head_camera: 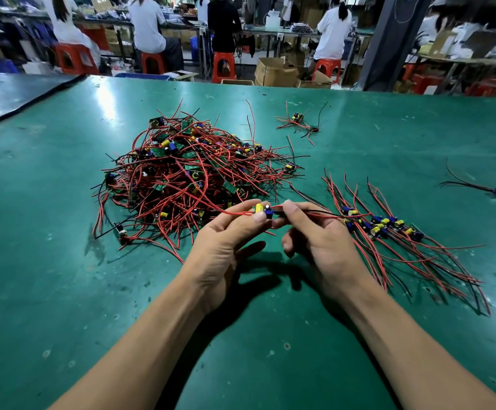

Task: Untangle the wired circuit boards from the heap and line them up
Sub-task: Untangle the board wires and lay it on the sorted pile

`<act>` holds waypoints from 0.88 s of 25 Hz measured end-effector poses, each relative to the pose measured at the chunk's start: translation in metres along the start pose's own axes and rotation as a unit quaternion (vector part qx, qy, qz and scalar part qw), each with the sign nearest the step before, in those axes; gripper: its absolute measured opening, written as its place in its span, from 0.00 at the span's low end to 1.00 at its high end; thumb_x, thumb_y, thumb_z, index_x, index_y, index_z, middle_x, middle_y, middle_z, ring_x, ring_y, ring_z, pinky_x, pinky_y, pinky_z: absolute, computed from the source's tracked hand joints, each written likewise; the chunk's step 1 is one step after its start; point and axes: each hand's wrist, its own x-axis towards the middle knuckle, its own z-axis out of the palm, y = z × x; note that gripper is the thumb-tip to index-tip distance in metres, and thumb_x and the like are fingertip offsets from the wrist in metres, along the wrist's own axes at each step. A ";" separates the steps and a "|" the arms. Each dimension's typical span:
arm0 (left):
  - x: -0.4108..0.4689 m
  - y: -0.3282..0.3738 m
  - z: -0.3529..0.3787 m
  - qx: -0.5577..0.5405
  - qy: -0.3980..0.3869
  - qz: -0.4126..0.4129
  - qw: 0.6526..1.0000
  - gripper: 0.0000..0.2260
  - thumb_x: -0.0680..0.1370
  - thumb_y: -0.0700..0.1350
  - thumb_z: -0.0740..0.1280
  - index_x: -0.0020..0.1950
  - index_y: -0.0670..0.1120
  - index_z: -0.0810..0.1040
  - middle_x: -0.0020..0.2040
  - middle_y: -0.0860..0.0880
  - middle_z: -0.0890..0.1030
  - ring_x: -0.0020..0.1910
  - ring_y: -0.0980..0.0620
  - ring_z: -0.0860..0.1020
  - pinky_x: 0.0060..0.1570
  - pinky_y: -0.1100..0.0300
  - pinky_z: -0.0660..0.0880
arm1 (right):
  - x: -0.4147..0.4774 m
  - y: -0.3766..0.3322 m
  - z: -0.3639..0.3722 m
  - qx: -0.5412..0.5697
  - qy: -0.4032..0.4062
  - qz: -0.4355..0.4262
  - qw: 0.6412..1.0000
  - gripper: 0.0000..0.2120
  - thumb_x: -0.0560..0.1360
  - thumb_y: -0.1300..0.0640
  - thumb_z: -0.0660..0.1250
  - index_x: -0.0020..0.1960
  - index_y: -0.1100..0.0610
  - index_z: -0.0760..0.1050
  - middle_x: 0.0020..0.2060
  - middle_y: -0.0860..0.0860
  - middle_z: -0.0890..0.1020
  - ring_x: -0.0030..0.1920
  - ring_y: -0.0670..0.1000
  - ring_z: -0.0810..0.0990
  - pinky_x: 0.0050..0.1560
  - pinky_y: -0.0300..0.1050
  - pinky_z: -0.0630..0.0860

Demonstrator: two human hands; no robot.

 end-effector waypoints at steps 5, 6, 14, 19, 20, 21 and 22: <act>0.000 0.001 0.001 -0.016 -0.036 -0.050 0.998 0.15 0.68 0.39 0.71 0.54 0.45 0.81 0.49 0.46 0.86 0.40 0.50 0.84 0.40 0.60 0.80 | 0.004 -0.010 -0.007 0.169 -0.039 0.154 0.973 0.10 0.71 0.49 0.71 0.37 0.54 0.84 0.31 0.48 0.78 0.25 0.44 0.70 0.27 0.36 0.67; 0.000 0.002 0.001 -0.008 -0.045 -0.069 0.997 0.12 0.70 0.41 0.71 0.54 0.44 0.81 0.45 0.46 0.85 0.37 0.50 0.83 0.37 0.61 0.81 | 0.003 -0.012 -0.010 0.160 -0.047 0.171 0.971 0.10 0.70 0.49 0.72 0.35 0.54 0.82 0.30 0.48 0.77 0.25 0.44 0.69 0.29 0.37 0.66; -0.005 -0.005 0.004 0.035 -0.092 -0.102 0.990 0.12 0.68 0.44 0.74 0.47 0.41 0.78 0.41 0.41 0.83 0.33 0.49 0.82 0.36 0.58 0.81 | -0.003 -0.008 -0.004 0.039 -0.068 0.159 0.984 0.11 0.69 0.51 0.76 0.34 0.53 0.76 0.29 0.50 0.76 0.25 0.47 0.76 0.28 0.41 0.77; -0.004 -0.006 0.004 0.050 -0.064 -0.077 0.994 0.06 0.70 0.39 0.72 0.46 0.41 0.82 0.39 0.42 0.84 0.32 0.50 0.82 0.33 0.61 0.80 | -0.002 -0.002 -0.004 -0.016 -0.043 0.103 0.994 0.07 0.69 0.52 0.75 0.44 0.54 0.85 0.39 0.55 0.84 0.36 0.50 0.82 0.37 0.43 0.82; -0.004 -0.007 0.005 0.051 -0.060 -0.072 0.994 0.05 0.72 0.37 0.71 0.46 0.40 0.82 0.39 0.42 0.84 0.32 0.51 0.82 0.32 0.62 0.79 | -0.003 0.000 -0.004 -0.040 -0.050 0.097 0.993 0.11 0.69 0.50 0.74 0.47 0.56 0.85 0.41 0.56 0.85 0.38 0.51 0.83 0.38 0.43 0.82; -0.004 -0.008 0.005 0.055 -0.053 -0.067 0.995 0.04 0.73 0.36 0.70 0.46 0.40 0.83 0.39 0.42 0.84 0.32 0.52 0.82 0.32 0.62 0.79 | -0.003 0.001 -0.004 -0.057 -0.059 0.092 0.992 0.13 0.70 0.49 0.74 0.49 0.57 0.85 0.43 0.58 0.85 0.39 0.52 0.83 0.39 0.44 0.82; -0.004 -0.008 0.005 0.062 -0.044 -0.062 0.995 0.04 0.74 0.34 0.69 0.46 0.39 0.83 0.39 0.42 0.83 0.33 0.52 0.81 0.32 0.63 0.79 | -0.004 0.002 -0.003 -0.059 -0.070 0.092 0.992 0.14 0.72 0.49 0.73 0.50 0.58 0.85 0.43 0.59 0.85 0.40 0.53 0.83 0.39 0.46 0.83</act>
